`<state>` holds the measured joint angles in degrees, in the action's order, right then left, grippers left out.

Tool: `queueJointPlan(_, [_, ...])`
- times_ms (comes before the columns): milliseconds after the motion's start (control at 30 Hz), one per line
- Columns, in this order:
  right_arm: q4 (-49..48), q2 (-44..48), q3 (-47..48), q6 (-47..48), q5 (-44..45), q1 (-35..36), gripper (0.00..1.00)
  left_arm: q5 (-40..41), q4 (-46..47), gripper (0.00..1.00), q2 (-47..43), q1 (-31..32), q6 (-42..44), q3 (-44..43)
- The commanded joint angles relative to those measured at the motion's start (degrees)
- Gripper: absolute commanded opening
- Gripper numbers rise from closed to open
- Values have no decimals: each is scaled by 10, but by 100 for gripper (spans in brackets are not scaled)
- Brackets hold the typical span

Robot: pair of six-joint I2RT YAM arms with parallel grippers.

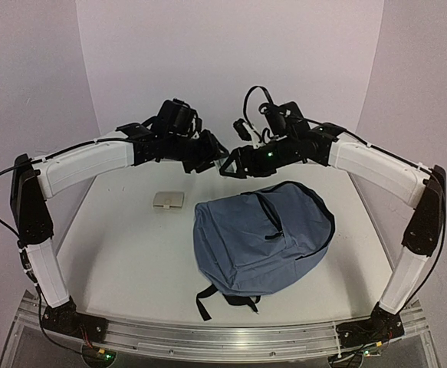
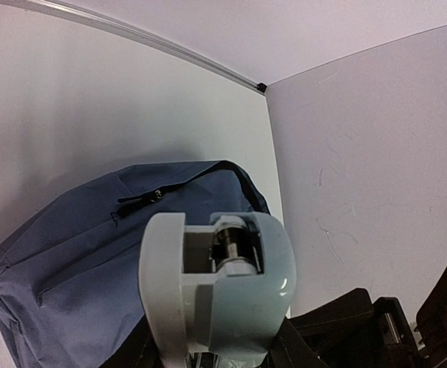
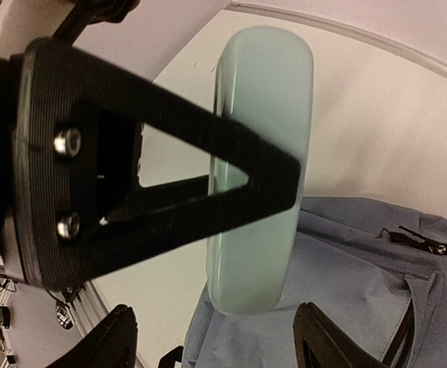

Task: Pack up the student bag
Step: Pick up the stationery from the center of the board.

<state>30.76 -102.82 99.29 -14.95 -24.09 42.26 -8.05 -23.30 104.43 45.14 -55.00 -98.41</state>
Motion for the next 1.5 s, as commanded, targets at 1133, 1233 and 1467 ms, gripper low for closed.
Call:
queueJointPlan(1133, [-17,20,35,33,83,-4,36,-54,106,39,3,22,-47,-12])
queueJointPlan(1233, [-16,23,35,35,83,-7,37,-53,98,39,4,22,-43,-14])
queueJointPlan(1467, [-16,28,34,40,71,-9,44,-54,94,40,5,22,-44,-10])
